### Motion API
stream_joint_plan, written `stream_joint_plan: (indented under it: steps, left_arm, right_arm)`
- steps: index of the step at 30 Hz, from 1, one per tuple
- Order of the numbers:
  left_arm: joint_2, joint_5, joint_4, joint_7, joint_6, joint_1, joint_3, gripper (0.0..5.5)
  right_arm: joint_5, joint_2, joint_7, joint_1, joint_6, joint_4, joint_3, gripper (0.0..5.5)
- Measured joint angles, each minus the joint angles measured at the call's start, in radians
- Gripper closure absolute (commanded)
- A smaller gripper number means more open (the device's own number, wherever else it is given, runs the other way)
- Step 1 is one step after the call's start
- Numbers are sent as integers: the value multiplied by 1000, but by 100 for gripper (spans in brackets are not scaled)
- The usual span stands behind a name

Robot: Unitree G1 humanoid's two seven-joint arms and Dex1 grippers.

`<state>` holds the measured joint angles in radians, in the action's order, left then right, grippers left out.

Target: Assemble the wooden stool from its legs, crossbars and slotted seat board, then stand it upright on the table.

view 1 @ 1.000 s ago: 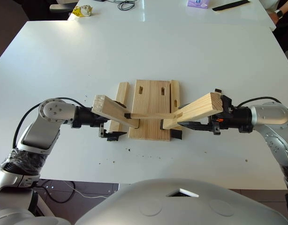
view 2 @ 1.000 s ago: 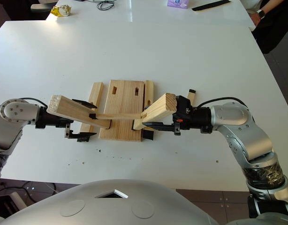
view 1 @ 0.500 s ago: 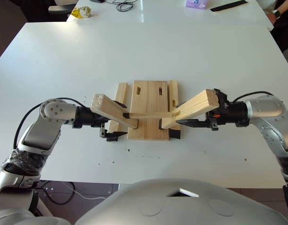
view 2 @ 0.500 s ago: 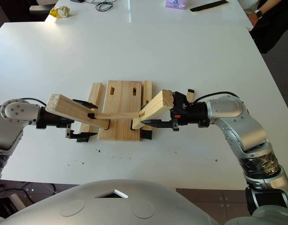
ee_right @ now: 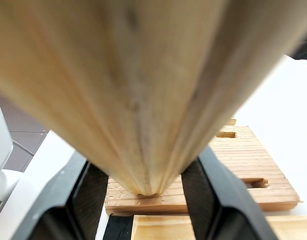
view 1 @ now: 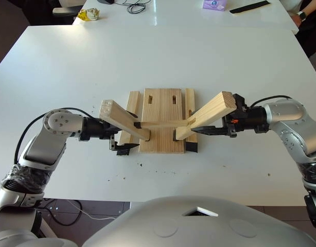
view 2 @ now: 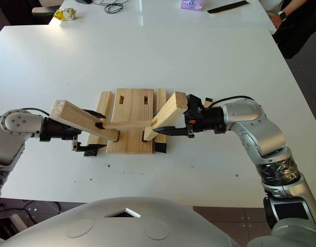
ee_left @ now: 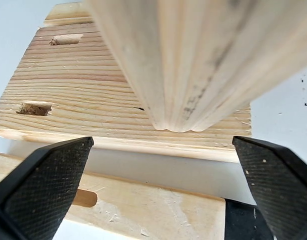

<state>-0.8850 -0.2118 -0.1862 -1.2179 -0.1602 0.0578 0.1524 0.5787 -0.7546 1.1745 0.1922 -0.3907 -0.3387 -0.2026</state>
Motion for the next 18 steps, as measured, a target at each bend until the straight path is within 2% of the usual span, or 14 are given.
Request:
stream_joint_plan:
  steps: [18]
  left_arm:
    - [0, 0, -17, 24, -22, -12, -2, 33]
  right_arm:
    - [-7, 3, 29, 70, 17, 81, -47, 346]
